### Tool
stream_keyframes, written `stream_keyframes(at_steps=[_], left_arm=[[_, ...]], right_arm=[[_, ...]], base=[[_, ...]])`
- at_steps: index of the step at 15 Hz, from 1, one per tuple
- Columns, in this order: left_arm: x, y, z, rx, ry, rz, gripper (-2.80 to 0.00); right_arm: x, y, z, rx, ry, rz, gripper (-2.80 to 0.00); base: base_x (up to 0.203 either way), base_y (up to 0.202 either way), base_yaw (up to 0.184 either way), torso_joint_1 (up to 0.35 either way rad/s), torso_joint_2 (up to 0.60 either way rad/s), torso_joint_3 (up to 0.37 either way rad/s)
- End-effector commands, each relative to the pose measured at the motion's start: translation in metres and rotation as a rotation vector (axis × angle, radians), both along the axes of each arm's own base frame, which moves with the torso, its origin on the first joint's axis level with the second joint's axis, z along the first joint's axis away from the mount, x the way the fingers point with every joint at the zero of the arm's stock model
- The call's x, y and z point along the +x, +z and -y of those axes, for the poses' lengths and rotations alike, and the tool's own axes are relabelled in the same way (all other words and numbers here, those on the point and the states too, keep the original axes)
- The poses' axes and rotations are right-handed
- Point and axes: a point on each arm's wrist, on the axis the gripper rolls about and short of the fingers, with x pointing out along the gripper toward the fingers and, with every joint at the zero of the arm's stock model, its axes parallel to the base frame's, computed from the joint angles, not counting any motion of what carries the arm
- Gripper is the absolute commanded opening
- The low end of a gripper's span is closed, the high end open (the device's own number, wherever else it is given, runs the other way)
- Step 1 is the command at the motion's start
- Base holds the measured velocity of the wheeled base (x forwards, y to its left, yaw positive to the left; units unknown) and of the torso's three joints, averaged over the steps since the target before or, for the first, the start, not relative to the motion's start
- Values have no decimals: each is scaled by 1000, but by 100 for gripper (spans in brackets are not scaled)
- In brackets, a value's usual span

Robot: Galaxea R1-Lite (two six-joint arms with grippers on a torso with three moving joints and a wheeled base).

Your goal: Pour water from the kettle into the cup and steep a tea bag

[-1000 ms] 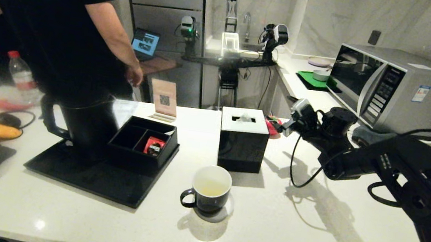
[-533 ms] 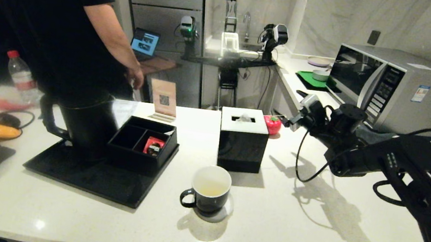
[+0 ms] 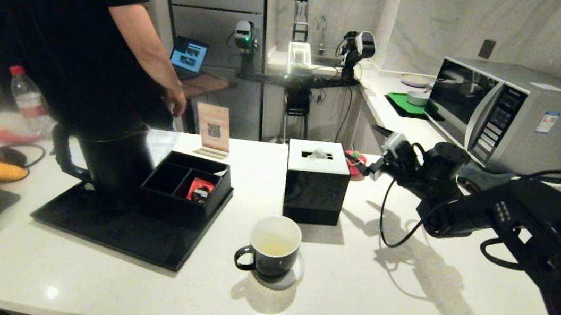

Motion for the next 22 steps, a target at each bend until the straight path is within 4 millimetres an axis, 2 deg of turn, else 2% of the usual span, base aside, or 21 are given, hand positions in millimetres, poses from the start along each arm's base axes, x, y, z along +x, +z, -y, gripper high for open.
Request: stream_keyframes(at_steps=[1,6,14,22], left_arm=[[0,0,0,-1,0,0,-280],[0,0,0,-1,2,0,-280],[0,0,0,-1,0,0,-280],[0,0,0,-1,1,0,-280]], right_arm=[[-7,-13,-3,-8,11,-21,0],[-16,-33,-1,-15,12,-60,0],[-20,-42,2,-21,6,-96,0],[-23,-39,44,-19,-76,-114,0]], base=[[0,0,0,0,0,0],[0,0,0,0,0,0],[0,0,0,0,0,0],[0,0,0,0,0,0]])
